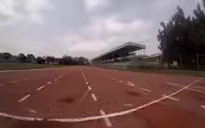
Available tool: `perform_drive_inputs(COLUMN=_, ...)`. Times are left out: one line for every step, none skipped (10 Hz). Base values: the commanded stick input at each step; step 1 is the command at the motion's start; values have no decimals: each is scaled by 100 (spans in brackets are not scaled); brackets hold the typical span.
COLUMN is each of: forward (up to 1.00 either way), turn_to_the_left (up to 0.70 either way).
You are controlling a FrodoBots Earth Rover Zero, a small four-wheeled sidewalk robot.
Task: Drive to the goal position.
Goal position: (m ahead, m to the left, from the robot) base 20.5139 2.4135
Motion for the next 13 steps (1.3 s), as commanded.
perform_drive_inputs(forward=45, turn_to_the_left=0)
perform_drive_inputs(forward=45, turn_to_the_left=0)
perform_drive_inputs(forward=45, turn_to_the_left=0)
perform_drive_inputs(forward=45, turn_to_the_left=0)
perform_drive_inputs(forward=45, turn_to_the_left=0)
perform_drive_inputs(forward=45, turn_to_the_left=0)
perform_drive_inputs(forward=45, turn_to_the_left=0)
perform_drive_inputs(forward=45, turn_to_the_left=0)
perform_drive_inputs(forward=45, turn_to_the_left=0)
perform_drive_inputs(forward=45, turn_to_the_left=0)
perform_drive_inputs(forward=45, turn_to_the_left=0)
perform_drive_inputs(forward=45, turn_to_the_left=0)
perform_drive_inputs(forward=45, turn_to_the_left=0)
